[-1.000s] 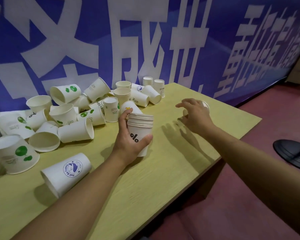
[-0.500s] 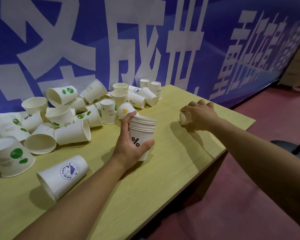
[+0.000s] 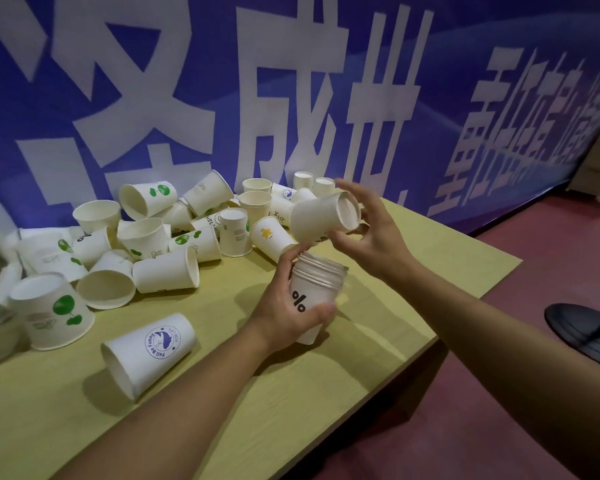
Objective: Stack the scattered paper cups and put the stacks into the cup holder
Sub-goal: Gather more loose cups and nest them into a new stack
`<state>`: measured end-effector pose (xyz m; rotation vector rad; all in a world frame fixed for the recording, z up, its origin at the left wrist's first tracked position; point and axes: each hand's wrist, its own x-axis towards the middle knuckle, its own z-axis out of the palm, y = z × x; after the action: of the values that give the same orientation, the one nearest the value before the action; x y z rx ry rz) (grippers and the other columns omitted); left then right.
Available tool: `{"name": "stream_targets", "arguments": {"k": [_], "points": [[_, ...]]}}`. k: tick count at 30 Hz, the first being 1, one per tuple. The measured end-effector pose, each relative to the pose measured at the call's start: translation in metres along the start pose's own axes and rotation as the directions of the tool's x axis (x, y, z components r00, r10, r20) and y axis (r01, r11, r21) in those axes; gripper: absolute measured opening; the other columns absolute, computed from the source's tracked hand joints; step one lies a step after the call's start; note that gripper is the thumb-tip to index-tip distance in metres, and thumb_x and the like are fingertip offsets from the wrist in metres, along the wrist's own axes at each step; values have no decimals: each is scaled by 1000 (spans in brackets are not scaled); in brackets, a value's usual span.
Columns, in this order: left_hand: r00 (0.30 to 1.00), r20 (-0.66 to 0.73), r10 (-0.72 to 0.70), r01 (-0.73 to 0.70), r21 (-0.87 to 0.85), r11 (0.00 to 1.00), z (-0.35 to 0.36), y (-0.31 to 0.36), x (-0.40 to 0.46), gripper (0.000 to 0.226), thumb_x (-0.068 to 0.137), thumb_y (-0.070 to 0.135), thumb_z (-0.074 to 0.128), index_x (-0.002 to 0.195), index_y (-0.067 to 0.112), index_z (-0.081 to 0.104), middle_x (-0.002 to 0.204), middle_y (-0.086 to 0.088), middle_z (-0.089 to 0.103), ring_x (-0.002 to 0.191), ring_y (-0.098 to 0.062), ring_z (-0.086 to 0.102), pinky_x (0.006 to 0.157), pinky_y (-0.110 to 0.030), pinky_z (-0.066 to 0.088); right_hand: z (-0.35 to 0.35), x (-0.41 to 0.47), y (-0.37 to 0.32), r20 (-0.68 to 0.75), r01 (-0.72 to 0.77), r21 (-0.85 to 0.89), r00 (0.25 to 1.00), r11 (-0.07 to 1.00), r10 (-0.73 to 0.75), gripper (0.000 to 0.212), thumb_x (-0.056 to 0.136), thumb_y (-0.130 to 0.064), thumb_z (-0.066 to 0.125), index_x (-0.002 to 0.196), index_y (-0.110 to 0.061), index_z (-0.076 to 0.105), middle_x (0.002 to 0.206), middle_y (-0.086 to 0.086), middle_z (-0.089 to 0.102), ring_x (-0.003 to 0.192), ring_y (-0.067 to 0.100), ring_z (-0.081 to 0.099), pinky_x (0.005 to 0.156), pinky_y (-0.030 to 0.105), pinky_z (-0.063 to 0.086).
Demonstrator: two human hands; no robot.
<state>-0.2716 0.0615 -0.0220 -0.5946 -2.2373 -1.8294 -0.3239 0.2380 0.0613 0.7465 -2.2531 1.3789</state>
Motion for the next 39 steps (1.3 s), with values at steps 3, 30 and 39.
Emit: {"name": "stream_targets", "arguments": {"k": [3, 30, 39], "points": [[1000, -17, -8, 8, -18, 1000, -2, -2, 1, 103, 65, 42, 84, 144, 58, 19, 140, 5, 50, 118, -5, 59, 96, -22, 52, 13, -5, -5, 23, 7, 44, 1000, 999, -8, 49, 83, -19, 77, 119, -40, 51, 132, -6, 43, 118, 16, 52, 81, 22, 58], [796, -601, -71, 72, -22, 997, -49, -14, 16, 82, 81, 13, 82, 138, 37, 28, 128, 4, 47, 96, -4, 59, 75, -24, 54, 93, 48, 24, 61, -233, -229, 966, 945, 253, 41, 92, -27, 71, 132, -27, 61, 124, -1, 56, 102, 12, 56, 93, 32, 53], [768, -631, -112, 108, -44, 993, -52, -17, 17, 81, 81, 13, 82, 141, 34, 30, 117, 18, 46, 93, 2, 56, 78, -30, 54, 107, 77, 42, 170, -385, -303, 878, 872, 447, 72, 83, -28, 81, 145, -26, 45, 141, 4, 54, 122, 24, 55, 96, 41, 53]]}}
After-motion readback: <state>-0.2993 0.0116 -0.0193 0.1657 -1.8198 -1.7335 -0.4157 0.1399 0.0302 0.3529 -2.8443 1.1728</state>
